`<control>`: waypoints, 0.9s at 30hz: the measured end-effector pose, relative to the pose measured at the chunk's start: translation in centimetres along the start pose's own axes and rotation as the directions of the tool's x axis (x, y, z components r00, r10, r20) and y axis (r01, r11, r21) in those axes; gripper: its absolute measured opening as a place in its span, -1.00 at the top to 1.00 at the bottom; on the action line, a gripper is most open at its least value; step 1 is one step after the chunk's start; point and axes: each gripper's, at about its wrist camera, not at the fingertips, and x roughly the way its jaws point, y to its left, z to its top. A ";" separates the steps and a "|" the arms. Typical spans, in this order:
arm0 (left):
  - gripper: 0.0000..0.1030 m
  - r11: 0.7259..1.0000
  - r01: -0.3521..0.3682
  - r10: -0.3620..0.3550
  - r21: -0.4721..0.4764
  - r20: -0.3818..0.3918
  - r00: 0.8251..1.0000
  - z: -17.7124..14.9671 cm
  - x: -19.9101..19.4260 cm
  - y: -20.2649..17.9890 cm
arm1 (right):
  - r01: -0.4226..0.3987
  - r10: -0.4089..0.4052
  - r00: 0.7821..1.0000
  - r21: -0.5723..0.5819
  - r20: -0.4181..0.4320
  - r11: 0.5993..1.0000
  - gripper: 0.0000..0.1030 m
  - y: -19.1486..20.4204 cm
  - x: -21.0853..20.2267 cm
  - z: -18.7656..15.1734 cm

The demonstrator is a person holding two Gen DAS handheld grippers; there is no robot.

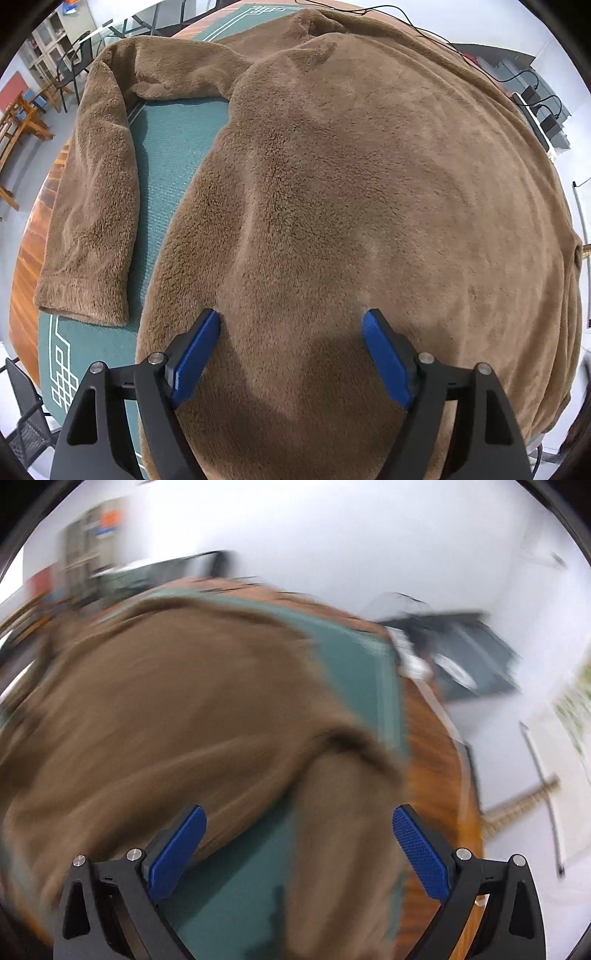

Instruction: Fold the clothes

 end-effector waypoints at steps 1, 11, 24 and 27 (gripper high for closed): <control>-0.61 1.000 0.005 -0.005 0.000 0.001 1.000 -0.2 -0.1 0.0 | -0.056 0.055 0.998 -0.038 -0.018 0.998 -0.99 1.3 -0.6 -0.9; -0.61 1.000 0.019 -0.019 -0.002 0.027 0.999 -3.6 -2.1 0.9 | -0.331 0.334 0.937 0.045 -0.103 0.943 -0.99 4.0 0.0 -4.8; -0.61 0.988 -0.033 0.038 -0.149 0.030 0.999 -10.3 -4.2 5.7 | -0.734 0.773 0.630 0.270 -0.074 0.623 -0.99 6.1 1.7 -2.5; -0.61 0.983 -0.046 0.051 -0.177 0.026 0.998 -11.6 -4.3 7.0 | -0.771 0.824 0.567 0.357 0.006 0.527 -0.99 4.5 1.7 -2.1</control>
